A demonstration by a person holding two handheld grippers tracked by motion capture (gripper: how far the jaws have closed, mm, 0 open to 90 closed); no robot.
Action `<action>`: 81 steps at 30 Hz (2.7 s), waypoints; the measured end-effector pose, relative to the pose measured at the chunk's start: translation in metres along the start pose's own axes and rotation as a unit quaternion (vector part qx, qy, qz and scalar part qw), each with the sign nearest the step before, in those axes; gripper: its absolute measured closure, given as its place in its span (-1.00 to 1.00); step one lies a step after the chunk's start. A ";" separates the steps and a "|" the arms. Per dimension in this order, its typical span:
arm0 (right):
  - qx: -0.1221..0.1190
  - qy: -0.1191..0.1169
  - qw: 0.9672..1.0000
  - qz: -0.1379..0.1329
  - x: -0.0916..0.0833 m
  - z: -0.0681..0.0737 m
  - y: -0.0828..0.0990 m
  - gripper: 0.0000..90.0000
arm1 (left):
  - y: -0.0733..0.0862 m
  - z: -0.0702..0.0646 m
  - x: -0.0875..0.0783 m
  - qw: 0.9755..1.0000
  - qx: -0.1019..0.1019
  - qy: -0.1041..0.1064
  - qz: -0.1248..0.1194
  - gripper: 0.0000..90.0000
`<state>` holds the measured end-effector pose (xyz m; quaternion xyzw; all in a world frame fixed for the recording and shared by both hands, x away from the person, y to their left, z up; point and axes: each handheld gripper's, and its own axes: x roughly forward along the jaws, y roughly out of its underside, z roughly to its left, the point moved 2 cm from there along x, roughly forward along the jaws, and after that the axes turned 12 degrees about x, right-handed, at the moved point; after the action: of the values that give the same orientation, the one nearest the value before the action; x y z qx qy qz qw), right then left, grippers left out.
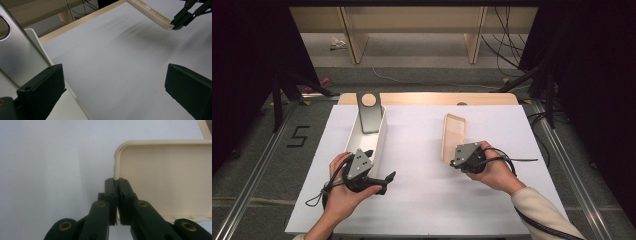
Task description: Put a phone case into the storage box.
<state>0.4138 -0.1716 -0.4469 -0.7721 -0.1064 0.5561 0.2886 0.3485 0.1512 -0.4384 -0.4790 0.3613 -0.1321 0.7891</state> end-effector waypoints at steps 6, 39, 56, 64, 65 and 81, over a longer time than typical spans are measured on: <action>0.004 -0.003 1.000 -0.009 -0.003 0.003 0.002 0.95 | 0.000 0.000 0.000 1.000 0.000 0.000 0.000 -0.96; -0.016 -0.020 0.998 -0.048 -0.012 0.032 -0.002 0.95 | -0.015 0.003 0.000 0.999 -0.027 0.014 -0.012 -0.88; -0.024 -0.026 0.998 -0.056 -0.015 0.044 -0.005 0.95 | -0.052 0.002 0.023 0.998 -0.030 0.043 -0.019 -0.82; -0.026 -0.032 0.998 -0.052 -0.015 0.048 -0.007 0.95 | -0.067 0.004 0.037 0.997 -0.043 0.056 -0.010 -0.77; -0.029 -0.031 0.997 -0.056 -0.015 0.048 -0.008 0.95 | -0.071 0.004 0.041 0.997 -0.040 0.058 -0.008 -0.76; -0.037 -0.031 0.997 -0.060 -0.013 0.053 -0.013 0.95 | -0.103 -0.002 0.073 0.996 -0.041 0.073 0.029 -0.65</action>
<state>0.3621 -0.1504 -0.4406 -0.7567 -0.1820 0.5571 0.2896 0.4120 0.0575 -0.3839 -0.4889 0.4368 -0.1287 0.7441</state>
